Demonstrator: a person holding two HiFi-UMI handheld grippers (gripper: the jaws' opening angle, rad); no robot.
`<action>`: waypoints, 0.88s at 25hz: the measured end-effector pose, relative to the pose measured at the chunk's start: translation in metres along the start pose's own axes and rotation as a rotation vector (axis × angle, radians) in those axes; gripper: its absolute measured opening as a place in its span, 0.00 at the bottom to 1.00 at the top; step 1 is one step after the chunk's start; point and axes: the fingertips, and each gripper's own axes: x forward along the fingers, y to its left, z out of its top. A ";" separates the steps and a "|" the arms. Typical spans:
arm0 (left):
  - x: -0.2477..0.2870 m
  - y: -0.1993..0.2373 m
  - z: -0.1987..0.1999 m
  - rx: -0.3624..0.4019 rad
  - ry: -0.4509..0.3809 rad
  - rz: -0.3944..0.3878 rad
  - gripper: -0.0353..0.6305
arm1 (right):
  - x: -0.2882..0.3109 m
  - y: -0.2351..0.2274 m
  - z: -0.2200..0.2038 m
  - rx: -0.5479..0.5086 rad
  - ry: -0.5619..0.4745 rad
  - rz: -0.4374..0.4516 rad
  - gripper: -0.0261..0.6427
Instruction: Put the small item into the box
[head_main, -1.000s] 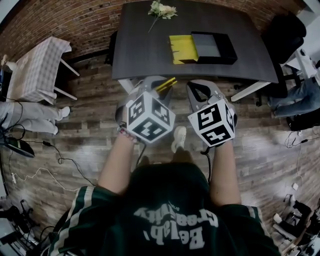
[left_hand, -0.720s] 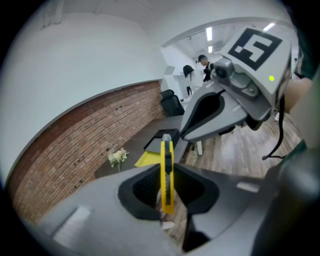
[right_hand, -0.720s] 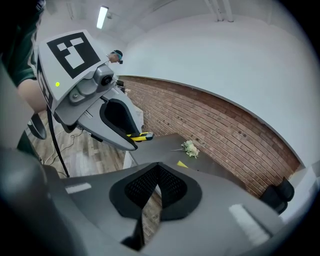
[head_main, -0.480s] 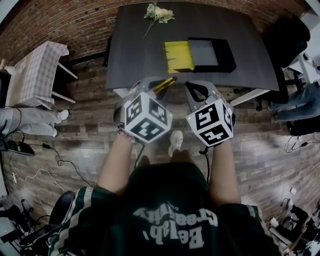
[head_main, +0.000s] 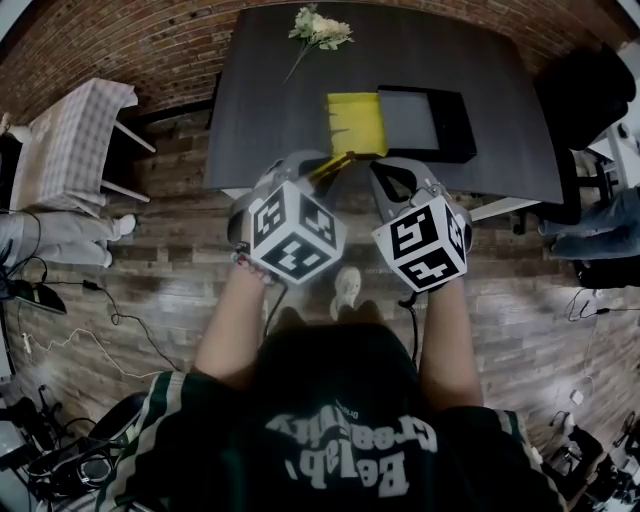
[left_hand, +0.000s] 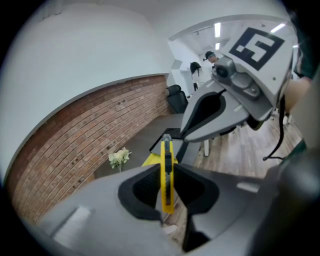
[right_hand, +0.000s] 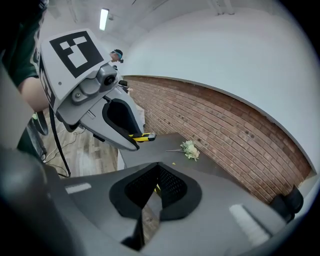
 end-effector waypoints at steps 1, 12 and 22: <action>0.005 0.003 0.003 -0.002 0.002 0.001 0.16 | 0.003 -0.006 -0.001 -0.002 -0.002 0.004 0.05; 0.057 0.024 0.023 -0.035 0.032 0.014 0.16 | 0.033 -0.056 -0.017 -0.020 -0.008 0.048 0.05; 0.080 0.029 0.035 -0.043 0.044 0.029 0.16 | 0.041 -0.076 -0.028 -0.035 -0.017 0.068 0.05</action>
